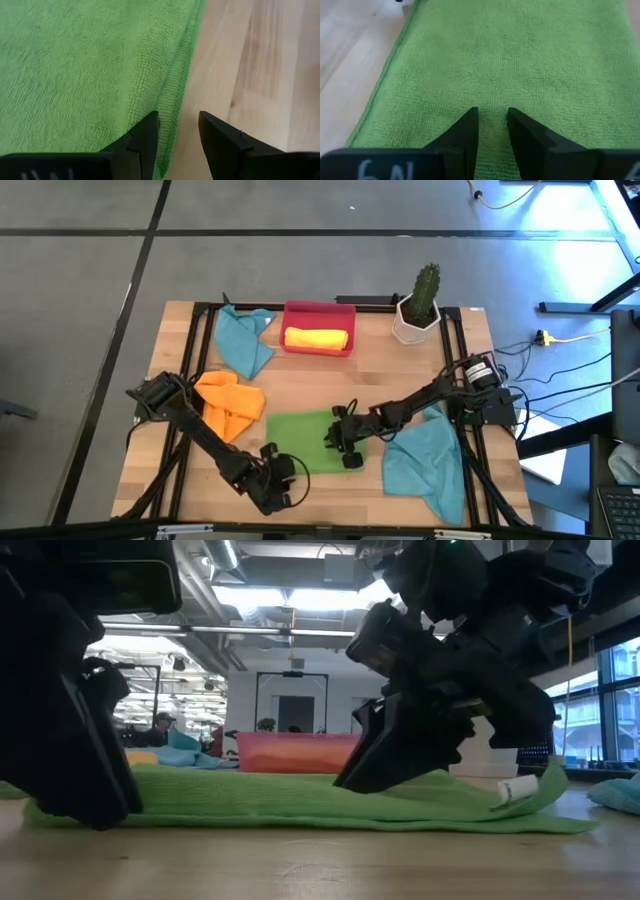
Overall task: Roll microfiber towels into tight, uniform cylinder then place into a basket
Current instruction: Roll the green towel
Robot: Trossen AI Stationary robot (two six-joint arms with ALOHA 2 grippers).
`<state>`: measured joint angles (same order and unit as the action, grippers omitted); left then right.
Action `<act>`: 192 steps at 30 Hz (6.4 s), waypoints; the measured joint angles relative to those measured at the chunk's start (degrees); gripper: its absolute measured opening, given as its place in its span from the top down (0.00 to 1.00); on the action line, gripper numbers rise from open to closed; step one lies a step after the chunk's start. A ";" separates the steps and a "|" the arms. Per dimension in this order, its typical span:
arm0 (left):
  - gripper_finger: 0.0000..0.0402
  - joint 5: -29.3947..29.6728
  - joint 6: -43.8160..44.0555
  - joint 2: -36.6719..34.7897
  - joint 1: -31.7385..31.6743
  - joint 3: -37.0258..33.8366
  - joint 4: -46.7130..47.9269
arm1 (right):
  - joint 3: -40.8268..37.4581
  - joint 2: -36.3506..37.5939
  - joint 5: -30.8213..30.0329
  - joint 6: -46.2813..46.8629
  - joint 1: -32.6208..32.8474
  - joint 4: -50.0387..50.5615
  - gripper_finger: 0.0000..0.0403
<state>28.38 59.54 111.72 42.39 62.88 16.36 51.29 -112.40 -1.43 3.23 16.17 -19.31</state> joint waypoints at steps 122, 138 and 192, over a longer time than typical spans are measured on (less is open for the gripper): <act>0.66 9.76 9.74 0.40 7.51 5.55 28.11 | -0.07 0.00 0.09 2.36 -1.78 0.85 0.73; 0.66 7.43 3.69 1.53 4.44 4.74 22.11 | -0.07 0.00 0.09 2.38 -1.78 0.85 0.73; 0.66 6.32 0.15 1.95 7.80 4.78 15.70 | -0.07 0.00 -0.02 2.36 -1.78 0.96 0.73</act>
<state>34.70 59.69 113.67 50.19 67.66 32.05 51.22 -112.40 -1.45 5.58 14.39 -18.35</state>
